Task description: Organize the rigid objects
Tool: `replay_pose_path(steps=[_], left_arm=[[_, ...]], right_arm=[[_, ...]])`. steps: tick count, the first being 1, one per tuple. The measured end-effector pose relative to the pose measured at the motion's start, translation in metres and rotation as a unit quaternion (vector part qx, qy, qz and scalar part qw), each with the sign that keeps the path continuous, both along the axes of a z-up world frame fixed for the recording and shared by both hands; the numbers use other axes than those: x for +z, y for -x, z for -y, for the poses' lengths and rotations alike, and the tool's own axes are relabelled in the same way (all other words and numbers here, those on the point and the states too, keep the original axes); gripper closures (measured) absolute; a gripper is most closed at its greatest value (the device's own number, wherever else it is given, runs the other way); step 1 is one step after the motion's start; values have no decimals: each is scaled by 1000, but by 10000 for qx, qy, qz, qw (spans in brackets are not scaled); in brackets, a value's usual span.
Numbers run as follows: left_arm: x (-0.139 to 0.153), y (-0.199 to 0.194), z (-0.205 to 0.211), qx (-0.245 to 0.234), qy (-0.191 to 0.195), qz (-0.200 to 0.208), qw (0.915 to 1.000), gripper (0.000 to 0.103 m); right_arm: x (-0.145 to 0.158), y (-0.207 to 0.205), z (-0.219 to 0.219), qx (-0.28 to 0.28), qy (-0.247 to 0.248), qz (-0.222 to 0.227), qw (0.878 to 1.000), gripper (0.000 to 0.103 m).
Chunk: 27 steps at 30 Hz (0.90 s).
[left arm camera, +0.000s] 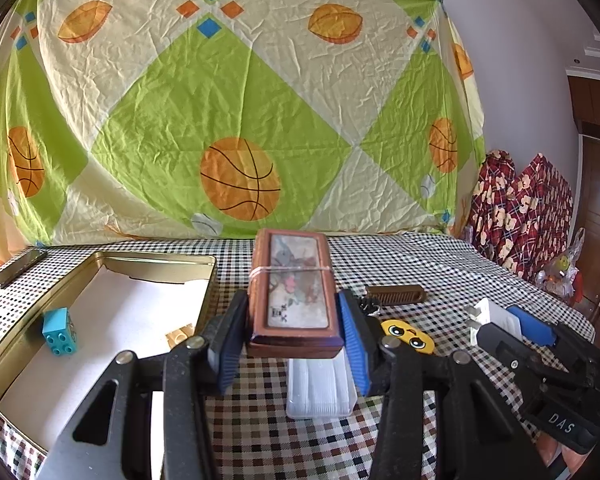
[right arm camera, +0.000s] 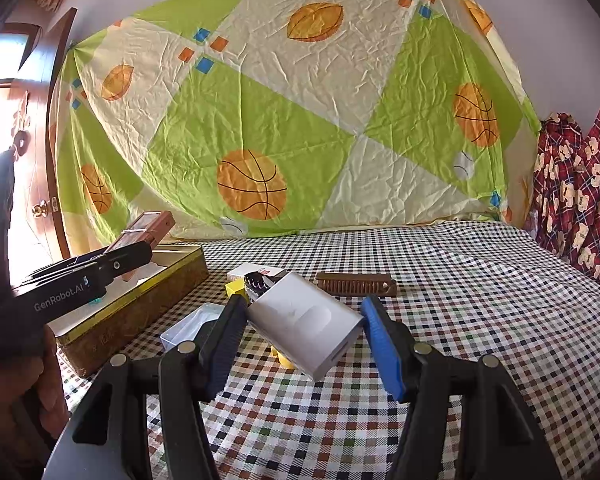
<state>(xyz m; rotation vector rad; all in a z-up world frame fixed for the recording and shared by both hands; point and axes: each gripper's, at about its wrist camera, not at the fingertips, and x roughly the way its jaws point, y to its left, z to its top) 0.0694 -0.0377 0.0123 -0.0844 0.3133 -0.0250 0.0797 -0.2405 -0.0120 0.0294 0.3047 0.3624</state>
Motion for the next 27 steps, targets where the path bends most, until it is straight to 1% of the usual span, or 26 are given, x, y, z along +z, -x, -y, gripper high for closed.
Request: replay_pose_path(steps=[17, 27], left_arm=[[4, 9, -5, 104, 77, 262, 9996, 59], [7, 16, -7, 162, 107, 458, 9988, 59]], right_arm=[[2, 10, 2, -20, -13, 286, 9996, 41], [2, 17, 1, -2, -12, 541, 9985, 41]])
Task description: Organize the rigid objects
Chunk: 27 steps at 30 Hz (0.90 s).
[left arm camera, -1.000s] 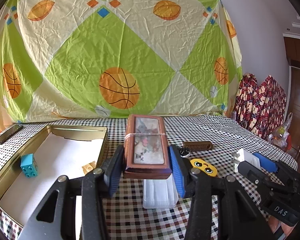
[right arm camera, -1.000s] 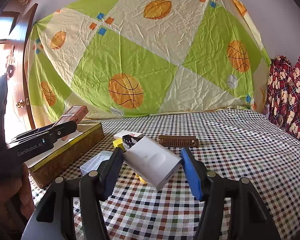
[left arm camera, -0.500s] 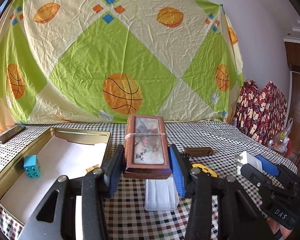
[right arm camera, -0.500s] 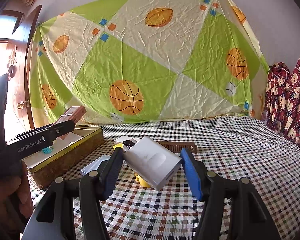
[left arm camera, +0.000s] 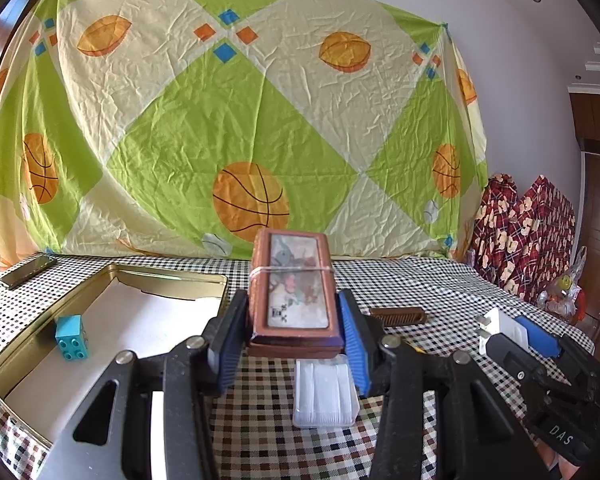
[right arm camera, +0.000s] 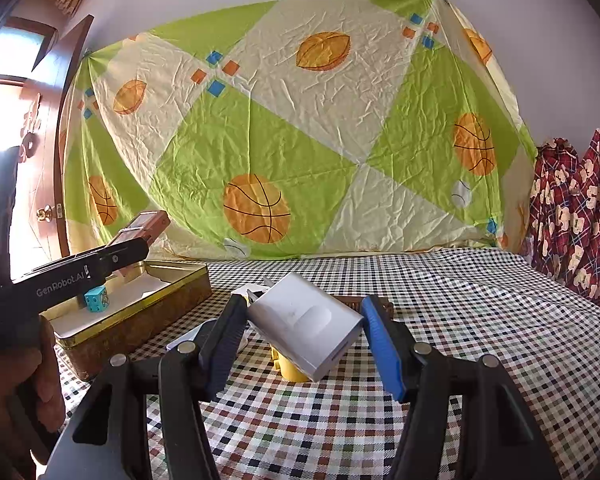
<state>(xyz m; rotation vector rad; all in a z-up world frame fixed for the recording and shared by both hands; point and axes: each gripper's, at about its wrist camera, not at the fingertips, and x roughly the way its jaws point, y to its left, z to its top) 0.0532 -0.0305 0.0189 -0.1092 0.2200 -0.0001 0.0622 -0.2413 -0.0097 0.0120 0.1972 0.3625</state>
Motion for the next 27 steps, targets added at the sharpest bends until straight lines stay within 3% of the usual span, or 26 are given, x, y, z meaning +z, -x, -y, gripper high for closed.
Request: replay_pose_path(steps=[14, 27], left_arm=[[4, 13, 1, 105, -146, 337, 9993, 59], [4, 22, -14, 189, -26, 427, 9989, 59]], right_arm=[[2, 6, 2, -138, -70, 120, 9998, 41], [3, 6, -2, -293, -64, 89, 9995, 41]])
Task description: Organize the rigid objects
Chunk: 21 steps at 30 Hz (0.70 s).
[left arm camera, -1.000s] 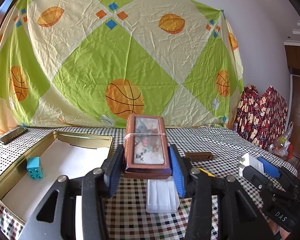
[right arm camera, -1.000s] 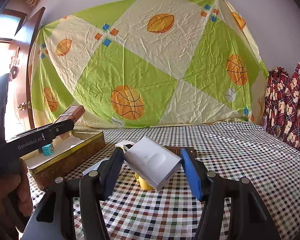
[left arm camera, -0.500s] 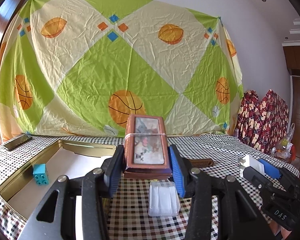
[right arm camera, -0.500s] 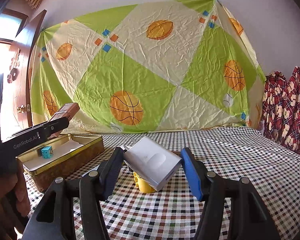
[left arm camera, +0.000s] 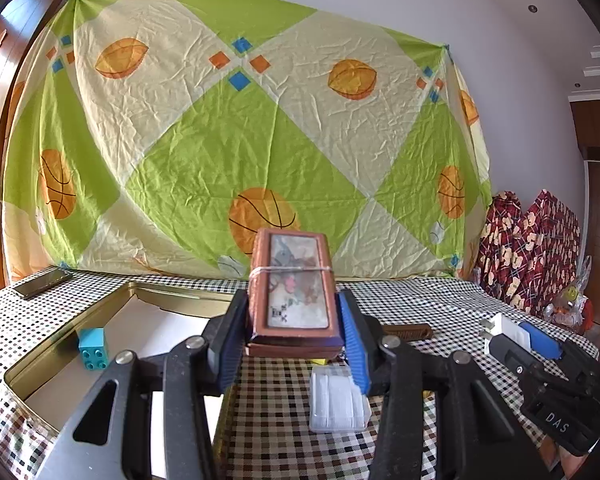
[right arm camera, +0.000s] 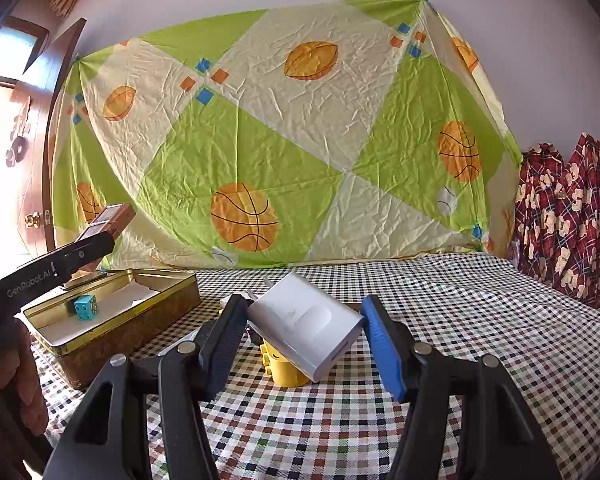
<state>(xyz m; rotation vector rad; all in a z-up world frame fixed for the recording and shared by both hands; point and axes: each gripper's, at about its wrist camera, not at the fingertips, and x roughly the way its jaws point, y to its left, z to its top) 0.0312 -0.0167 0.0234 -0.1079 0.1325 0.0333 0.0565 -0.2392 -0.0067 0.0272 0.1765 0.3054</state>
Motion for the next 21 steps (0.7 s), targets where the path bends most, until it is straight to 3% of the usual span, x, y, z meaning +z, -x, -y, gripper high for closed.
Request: replay_pose_path(steps=[21], left_arm=[[-1, 14, -25, 146, 108, 4, 9998, 59]], right_arm=[[2, 5, -47, 496, 173, -124, 9985, 41]])
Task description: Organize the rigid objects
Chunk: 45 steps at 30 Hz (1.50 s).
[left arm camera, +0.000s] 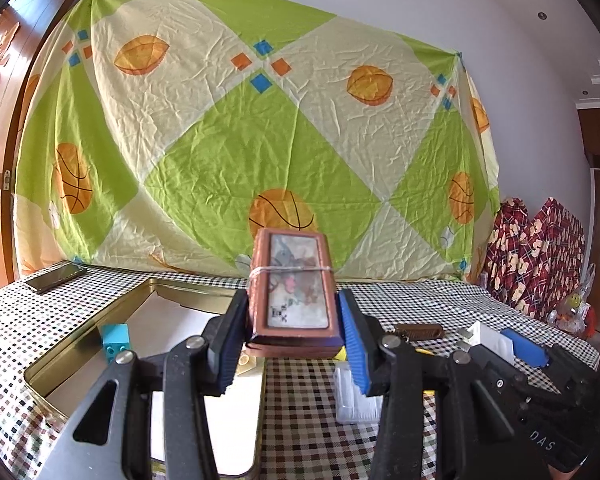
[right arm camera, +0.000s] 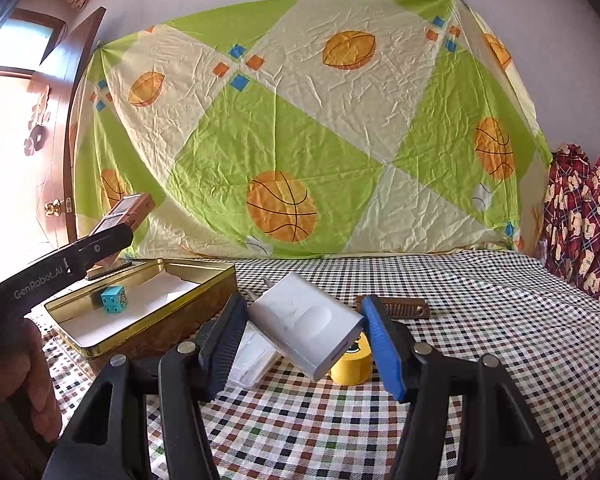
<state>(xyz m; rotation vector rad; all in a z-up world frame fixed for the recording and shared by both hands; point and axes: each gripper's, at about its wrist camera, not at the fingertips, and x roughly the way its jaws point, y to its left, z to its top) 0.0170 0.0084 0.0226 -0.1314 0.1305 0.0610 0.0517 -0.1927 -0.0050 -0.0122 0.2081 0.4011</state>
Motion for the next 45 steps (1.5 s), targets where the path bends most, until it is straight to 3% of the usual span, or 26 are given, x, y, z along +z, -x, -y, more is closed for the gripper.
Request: replay_pose_path(steps=[25, 45], left_arm=[[-3, 13, -42, 341, 190, -93, 9992, 59], [-11, 20, -82, 682, 306, -323, 9967, 59]], right_arm=[[9, 15, -66, 664, 338, 188, 9970, 41], [12, 15, -105, 1173, 456, -42, 9920, 41]])
